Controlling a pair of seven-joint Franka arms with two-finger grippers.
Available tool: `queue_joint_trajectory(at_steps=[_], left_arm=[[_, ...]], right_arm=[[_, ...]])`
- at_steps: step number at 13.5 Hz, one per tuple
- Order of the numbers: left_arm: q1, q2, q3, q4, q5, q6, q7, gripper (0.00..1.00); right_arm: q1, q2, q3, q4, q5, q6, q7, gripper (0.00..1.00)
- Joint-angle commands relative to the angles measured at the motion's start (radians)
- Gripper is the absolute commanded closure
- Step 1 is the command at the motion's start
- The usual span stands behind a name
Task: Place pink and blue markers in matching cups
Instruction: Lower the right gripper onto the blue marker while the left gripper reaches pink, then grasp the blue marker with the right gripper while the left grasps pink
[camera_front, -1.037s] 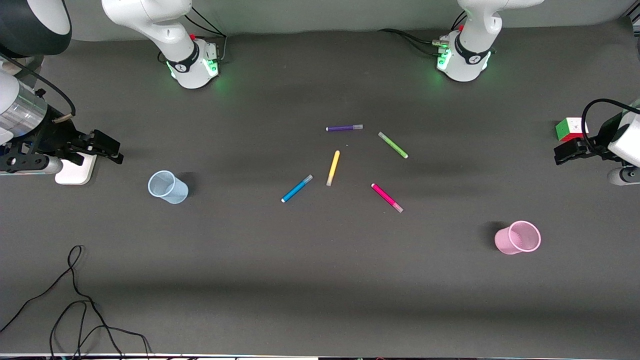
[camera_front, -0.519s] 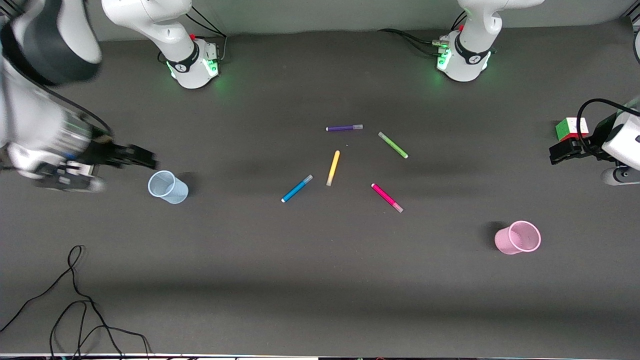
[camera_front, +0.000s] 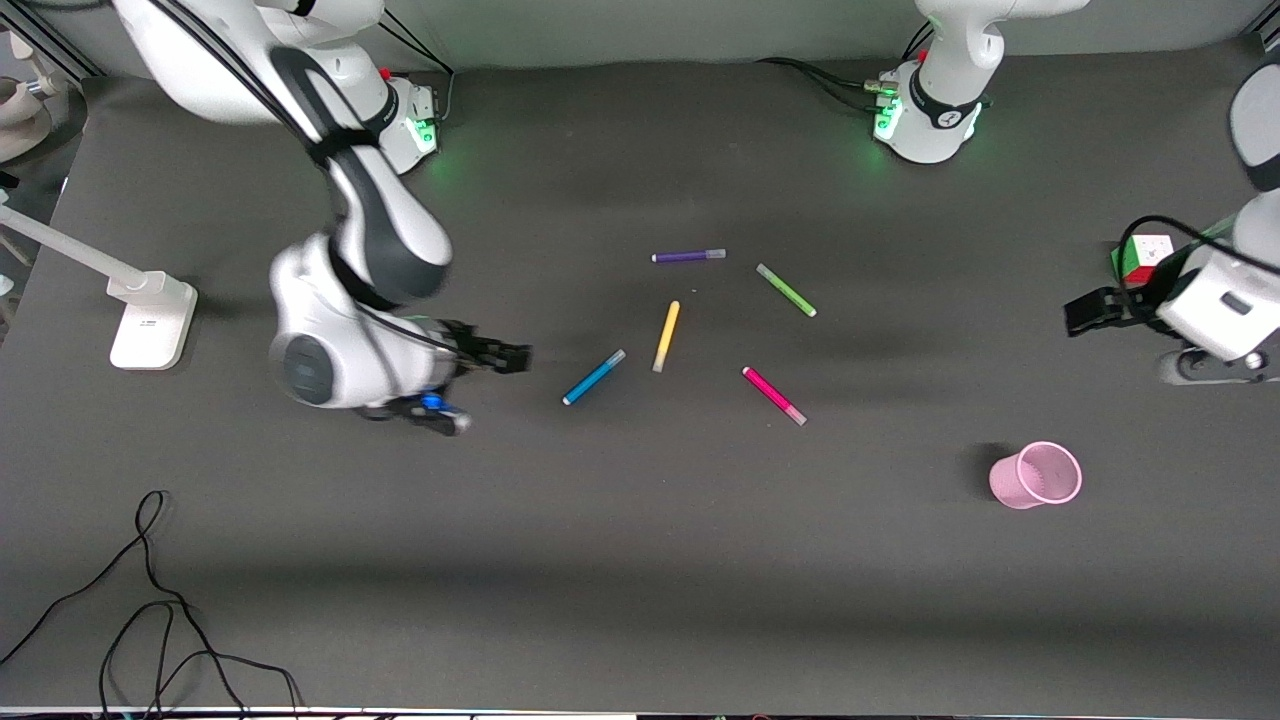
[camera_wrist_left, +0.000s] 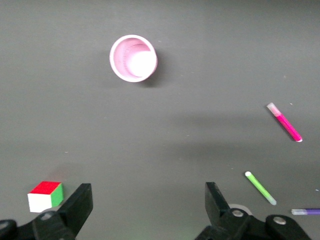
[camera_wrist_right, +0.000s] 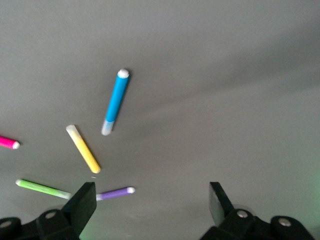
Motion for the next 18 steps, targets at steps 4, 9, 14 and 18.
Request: queue_joint_trajectory(at_steps=[4, 9, 14, 18], left_arm=[[-0.017, 0.132, -0.083, 0.013, -0.015, 0.100, -0.211, 0.01], [-0.107, 0.228, -0.169, 0.012, -0.015, 0.151, -0.475, 0.01], [-0.271, 0.345, -0.169, 0.001, -0.015, 0.301, -0.730, 0.01], [-0.362, 0.419, -0.168, -0.054, 0.003, 0.447, -0.873, 0.02]], right_arm=[[0.007, 0.266, 0.013, 0.050, 0.163, 0.244, 0.072, 0.00], [0.006, 0.320, 0.013, 0.099, 0.197, 0.278, 0.118, 0.07], [0.009, 0.337, 0.013, 0.098, 0.195, 0.332, 0.120, 0.25], [0.011, 0.346, 0.013, 0.098, 0.195, 0.337, 0.117, 0.85]])
